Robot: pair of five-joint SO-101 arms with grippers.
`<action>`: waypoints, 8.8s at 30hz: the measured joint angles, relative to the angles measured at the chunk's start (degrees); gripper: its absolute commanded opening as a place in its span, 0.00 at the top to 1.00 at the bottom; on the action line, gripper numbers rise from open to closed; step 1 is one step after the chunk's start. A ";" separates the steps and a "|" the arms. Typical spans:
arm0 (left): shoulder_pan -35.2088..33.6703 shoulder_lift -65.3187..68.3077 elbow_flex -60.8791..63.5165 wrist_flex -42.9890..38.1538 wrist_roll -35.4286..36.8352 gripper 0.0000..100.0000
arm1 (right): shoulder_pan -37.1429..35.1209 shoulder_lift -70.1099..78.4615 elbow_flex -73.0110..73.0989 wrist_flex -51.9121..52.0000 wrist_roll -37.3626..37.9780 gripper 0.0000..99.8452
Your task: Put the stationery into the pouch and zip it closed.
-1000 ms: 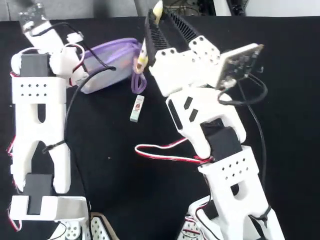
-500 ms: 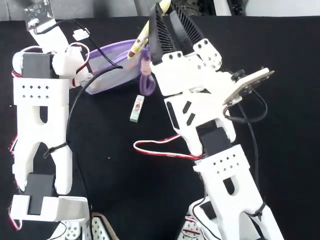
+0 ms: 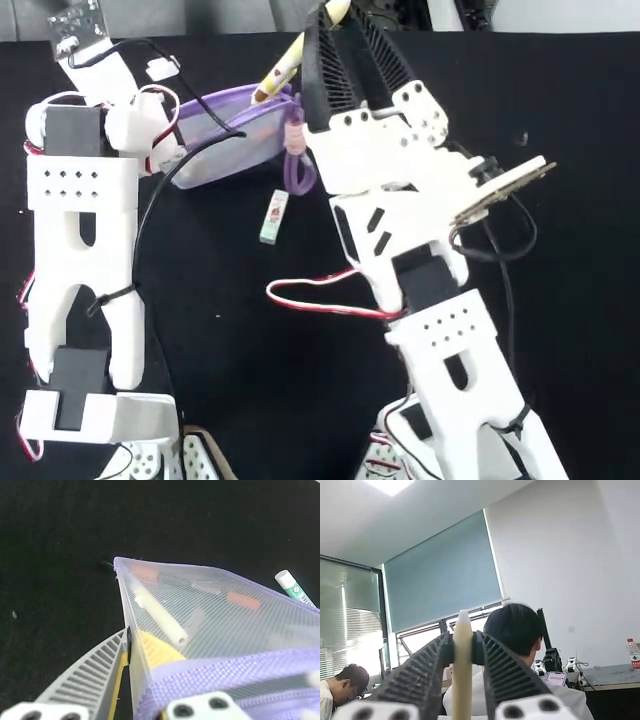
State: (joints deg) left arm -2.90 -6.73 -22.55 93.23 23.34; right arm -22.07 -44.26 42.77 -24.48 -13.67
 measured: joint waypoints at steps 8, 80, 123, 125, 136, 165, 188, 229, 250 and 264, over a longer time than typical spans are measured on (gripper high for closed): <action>0.00 0.00 0.00 0.00 0.09 0.97 | -3.25 1.93 2.02 -0.44 0.00 0.99; -13.54 0.00 0.97 -1.32 7.56 0.97 | 0.97 -12.31 1.76 36.22 13.54 0.71; -17.67 0.00 6.95 -6.15 7.56 0.97 | -10.20 53.89 -28.04 66.02 -9.93 0.88; -17.67 0.00 6.95 -6.15 7.56 0.97 | -10.29 57.76 -32.35 69.63 -11.43 0.88; -15.47 -1.32 12.04 -10.29 7.56 0.97 | -9.93 70.86 -49.58 82.90 -15.12 0.88; -15.47 -2.11 13.89 -12.13 7.56 0.97 | -3.52 90.11 -71.47 92.84 -15.12 0.88; -15.03 -2.37 15.21 -12.57 7.56 0.97 | -1.41 92.75 -84.13 103.03 -15.12 0.95; 0.62 -0.97 6.59 -7.30 5.80 0.97 | 11.60 48.09 -87.38 98.64 -7.65 0.95; 15.74 -0.97 6.59 -5.54 3.69 0.97 | 7.12 20.13 -75.60 102.59 -3.16 0.99; 15.91 -0.97 6.59 -5.54 3.69 0.97 | 7.12 -16.00 -26.64 69.80 1.41 0.99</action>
State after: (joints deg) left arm 13.01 -7.69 -15.96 87.69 27.03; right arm -14.95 -60.26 16.13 45.32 -12.26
